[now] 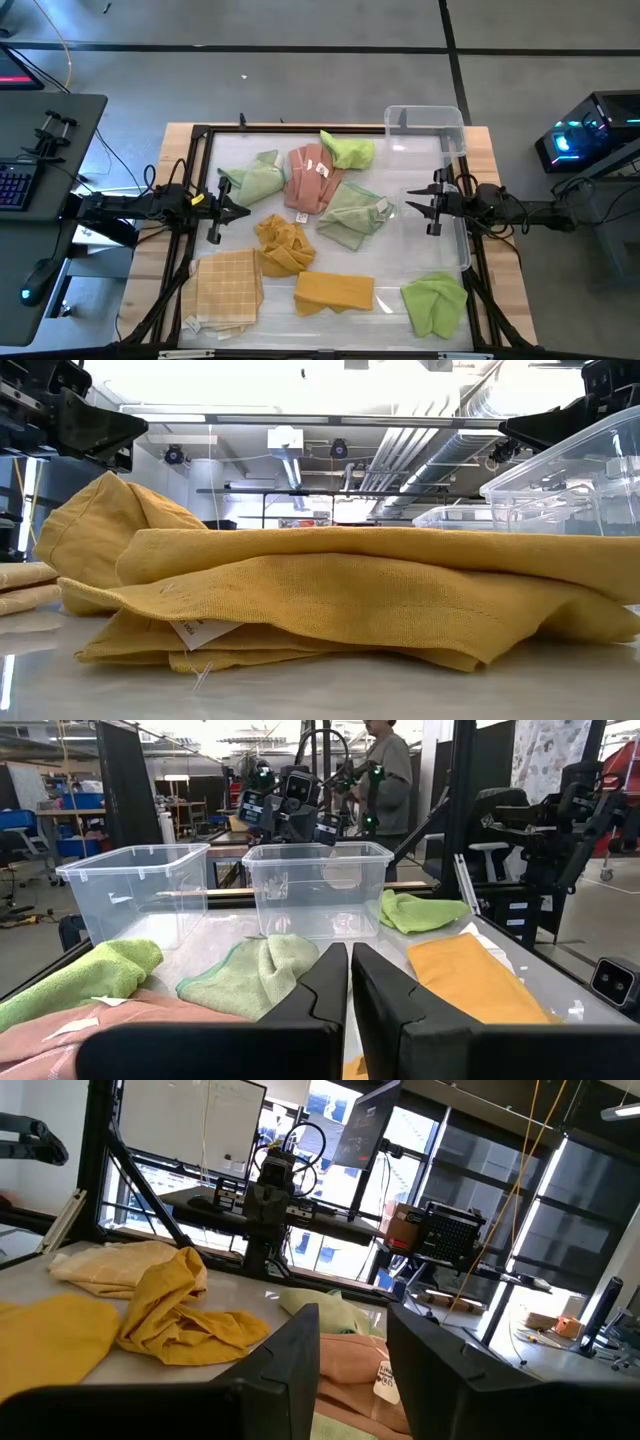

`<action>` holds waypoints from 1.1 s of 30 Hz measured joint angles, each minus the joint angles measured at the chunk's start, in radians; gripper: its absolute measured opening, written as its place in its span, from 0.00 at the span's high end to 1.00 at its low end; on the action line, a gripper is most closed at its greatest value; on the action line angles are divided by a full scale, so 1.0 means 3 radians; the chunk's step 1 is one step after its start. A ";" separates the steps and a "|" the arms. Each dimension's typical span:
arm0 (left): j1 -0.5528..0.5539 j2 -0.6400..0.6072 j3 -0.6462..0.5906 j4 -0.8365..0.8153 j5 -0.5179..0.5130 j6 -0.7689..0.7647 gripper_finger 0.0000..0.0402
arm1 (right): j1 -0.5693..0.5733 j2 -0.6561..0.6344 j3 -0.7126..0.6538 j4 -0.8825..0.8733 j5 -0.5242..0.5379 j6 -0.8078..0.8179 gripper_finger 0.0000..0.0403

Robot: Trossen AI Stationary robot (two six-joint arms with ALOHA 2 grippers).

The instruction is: Sort towels by color in basket

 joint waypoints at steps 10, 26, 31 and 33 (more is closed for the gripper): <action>0.0000 0.0000 -0.0001 0.0000 0.0000 0.0000 0.98 | -0.0001 0.0000 0.0000 0.0000 0.0000 0.0001 0.72; 0.0000 0.0001 0.0000 0.0001 0.0000 -0.0001 0.98 | -0.0001 0.0000 0.0000 -0.0001 0.0000 0.0000 0.72; 0.0000 0.0001 0.0000 0.0208 0.0000 -0.0390 0.98 | -0.0001 -0.0001 0.0000 -0.0001 0.0000 0.0000 0.72; 0.0001 0.0006 0.0000 0.0426 0.0009 -0.0540 0.98 | -0.0001 -0.0001 0.0000 0.0000 0.0000 0.0000 0.72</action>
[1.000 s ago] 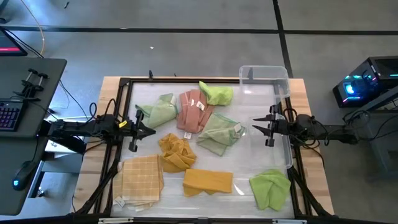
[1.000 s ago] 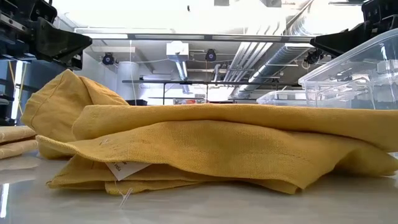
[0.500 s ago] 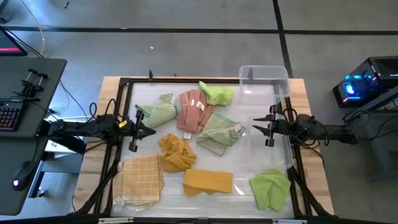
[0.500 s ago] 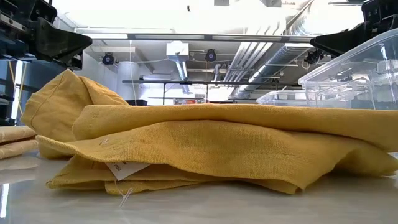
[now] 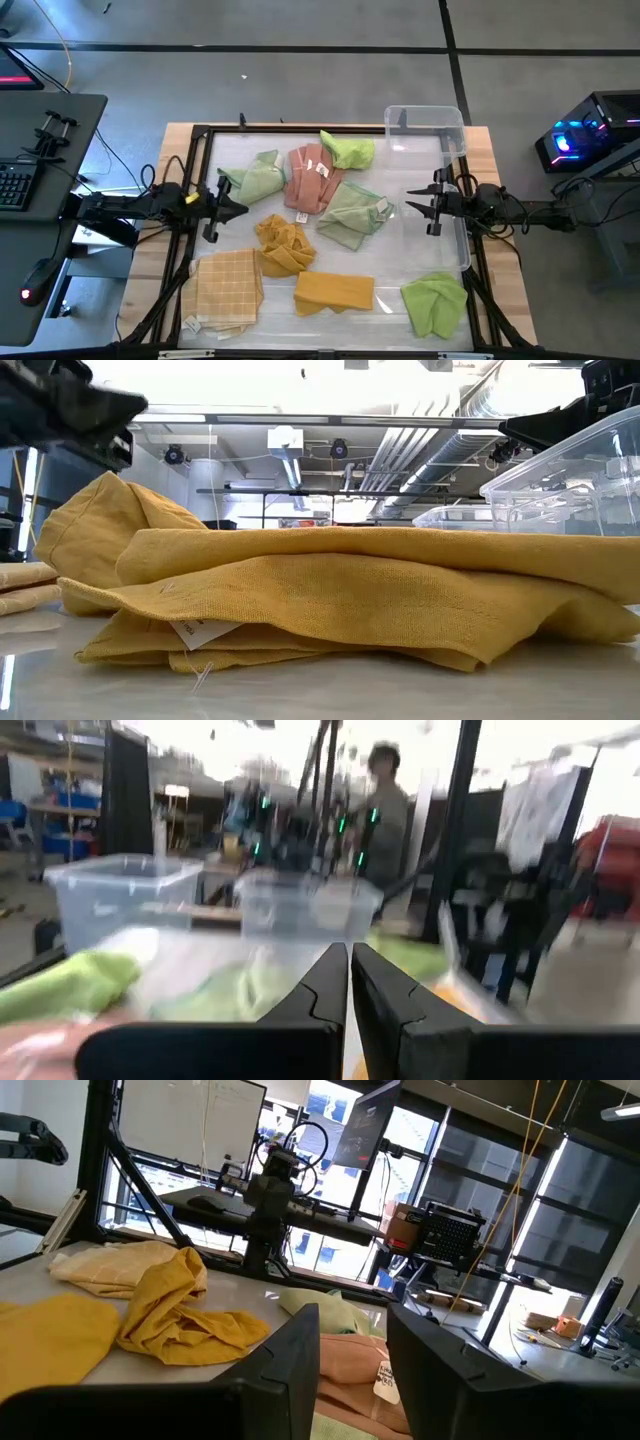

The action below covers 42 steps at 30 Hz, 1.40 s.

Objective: Sort towels by color in basket
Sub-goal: Put the top yellow kitchen towel into the bottom transparent bin

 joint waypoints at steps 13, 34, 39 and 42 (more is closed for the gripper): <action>-0.0228 0.0645 0.0068 0.1272 -0.0084 0.0862 0.98 | 0.0000 0.0000 0.0000 -0.0036 0.0000 0.0000 0.72; -0.0768 0.2780 0.2304 -0.0986 -0.0799 0.0878 0.68 | 0.0000 0.0000 0.0000 -0.0416 -0.0001 0.0000 0.72; -0.1037 0.3149 0.2472 -0.1499 -0.0904 0.0313 0.56 | 0.0000 0.0000 0.0000 -0.0452 0.0000 0.0000 0.72; -0.1161 0.3441 0.2472 -0.1712 -0.0912 -0.0172 0.51 | 0.0001 0.0000 0.0000 -0.0462 0.0000 0.0001 0.72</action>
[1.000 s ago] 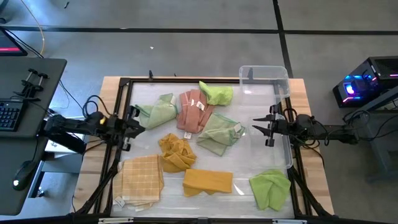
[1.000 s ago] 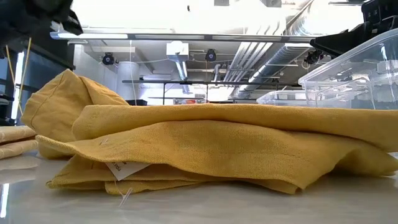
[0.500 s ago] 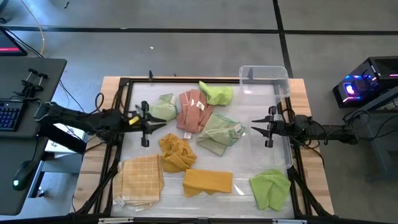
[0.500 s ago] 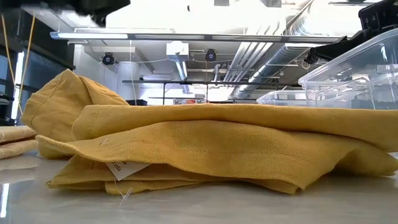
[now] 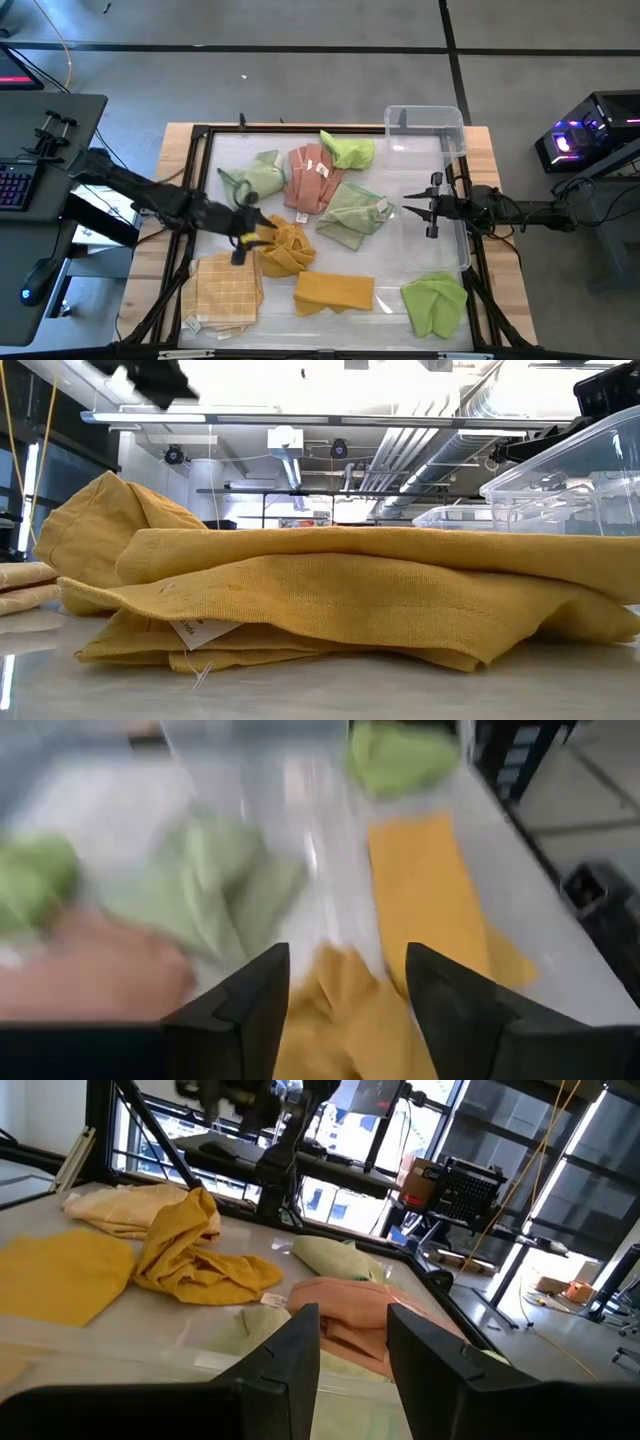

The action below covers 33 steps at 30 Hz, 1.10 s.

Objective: Sort towels by color in basket
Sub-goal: Put the top yellow kitchen towel into the bottom transparent bin

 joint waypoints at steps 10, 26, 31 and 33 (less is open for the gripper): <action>-0.0211 0.1229 -0.0001 -0.0144 0.0035 -0.0892 0.48 | -0.0001 0.0000 0.0000 -0.0030 -0.0001 -0.0001 0.72; 0.0058 0.1887 -0.0008 0.0191 0.0008 0.0133 0.96 | -0.0001 0.0000 0.0000 -0.0026 0.0000 0.0000 0.72; 0.0060 0.1541 -0.0011 0.0335 -0.0740 0.0506 0.98 | 0.0000 0.0000 -0.0001 -0.0025 0.0000 0.0000 0.72; 0.0062 0.1431 -0.0011 0.0528 -0.1036 0.0708 0.99 | -0.0001 0.0000 0.0000 -0.0026 0.0000 -0.0001 0.72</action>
